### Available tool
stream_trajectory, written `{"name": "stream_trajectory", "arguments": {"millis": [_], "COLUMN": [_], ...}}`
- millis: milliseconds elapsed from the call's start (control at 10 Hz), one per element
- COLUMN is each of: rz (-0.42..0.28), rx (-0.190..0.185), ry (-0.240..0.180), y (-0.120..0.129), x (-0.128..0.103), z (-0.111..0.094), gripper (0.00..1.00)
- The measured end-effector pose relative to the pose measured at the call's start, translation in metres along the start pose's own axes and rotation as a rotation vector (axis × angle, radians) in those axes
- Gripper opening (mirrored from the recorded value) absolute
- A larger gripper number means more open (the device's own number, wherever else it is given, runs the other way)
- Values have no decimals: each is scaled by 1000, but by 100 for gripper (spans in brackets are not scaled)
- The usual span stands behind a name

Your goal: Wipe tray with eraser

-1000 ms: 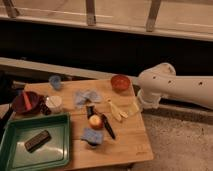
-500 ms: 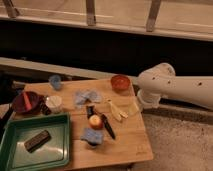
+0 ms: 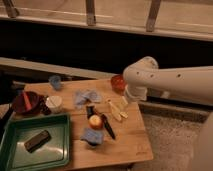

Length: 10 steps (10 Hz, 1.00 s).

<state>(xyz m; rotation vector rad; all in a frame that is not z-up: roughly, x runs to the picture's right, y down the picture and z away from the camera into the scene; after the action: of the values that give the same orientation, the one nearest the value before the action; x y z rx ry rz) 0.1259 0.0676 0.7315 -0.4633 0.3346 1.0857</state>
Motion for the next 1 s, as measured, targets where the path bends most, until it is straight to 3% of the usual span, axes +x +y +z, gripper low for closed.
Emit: {"name": "stream_trajectory", "arguments": {"millis": [300,600,800,1000], "rz": [-166,-345,-491,-571], "rx": [-7,-28,-60,-91], "ry": [-34,-90,-134,-164], "y": [66,141,205,237], "x": [-46,-77,-86,-84], "z": [-10,-29,-46,-59], "gripper": [80,80,80,80]}}
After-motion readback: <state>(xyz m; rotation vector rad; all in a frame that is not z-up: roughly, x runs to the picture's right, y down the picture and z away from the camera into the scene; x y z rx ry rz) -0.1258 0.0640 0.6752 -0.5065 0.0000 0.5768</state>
